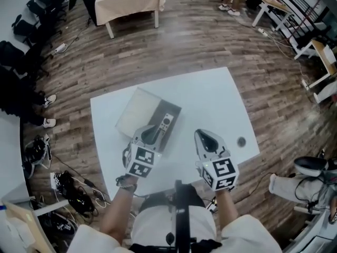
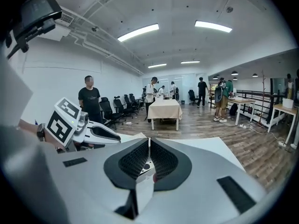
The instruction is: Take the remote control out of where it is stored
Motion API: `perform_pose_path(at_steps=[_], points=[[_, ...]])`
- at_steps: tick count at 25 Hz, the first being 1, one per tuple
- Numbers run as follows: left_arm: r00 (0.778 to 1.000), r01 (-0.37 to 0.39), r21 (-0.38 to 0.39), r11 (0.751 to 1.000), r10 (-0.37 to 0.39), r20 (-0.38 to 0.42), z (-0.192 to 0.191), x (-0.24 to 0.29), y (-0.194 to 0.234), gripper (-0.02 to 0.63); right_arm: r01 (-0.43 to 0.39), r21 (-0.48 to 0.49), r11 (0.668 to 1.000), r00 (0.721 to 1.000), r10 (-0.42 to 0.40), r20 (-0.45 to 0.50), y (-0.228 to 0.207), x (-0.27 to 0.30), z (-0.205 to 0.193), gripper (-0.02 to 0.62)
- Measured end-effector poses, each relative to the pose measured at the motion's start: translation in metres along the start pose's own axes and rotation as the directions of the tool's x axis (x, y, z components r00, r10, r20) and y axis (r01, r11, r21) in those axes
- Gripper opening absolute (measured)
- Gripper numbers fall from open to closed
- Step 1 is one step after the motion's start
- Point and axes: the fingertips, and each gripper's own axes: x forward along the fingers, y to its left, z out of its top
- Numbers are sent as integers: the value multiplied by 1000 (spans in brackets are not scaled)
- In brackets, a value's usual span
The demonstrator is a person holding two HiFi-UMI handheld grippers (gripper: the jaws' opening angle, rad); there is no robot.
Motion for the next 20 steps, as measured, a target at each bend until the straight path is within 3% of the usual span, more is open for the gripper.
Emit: perform_pose_path(at_steps=[10, 20], points=[[987, 38, -78, 996, -50, -151, -46, 51, -1, 97, -21, 25, 999, 993, 23, -113, -19, 28, -36, 0], [925, 58, -118, 991, -97, -367, -92, 93, -13, 135, -92, 42, 995, 983, 98, -154, -30, 62, -39, 0]])
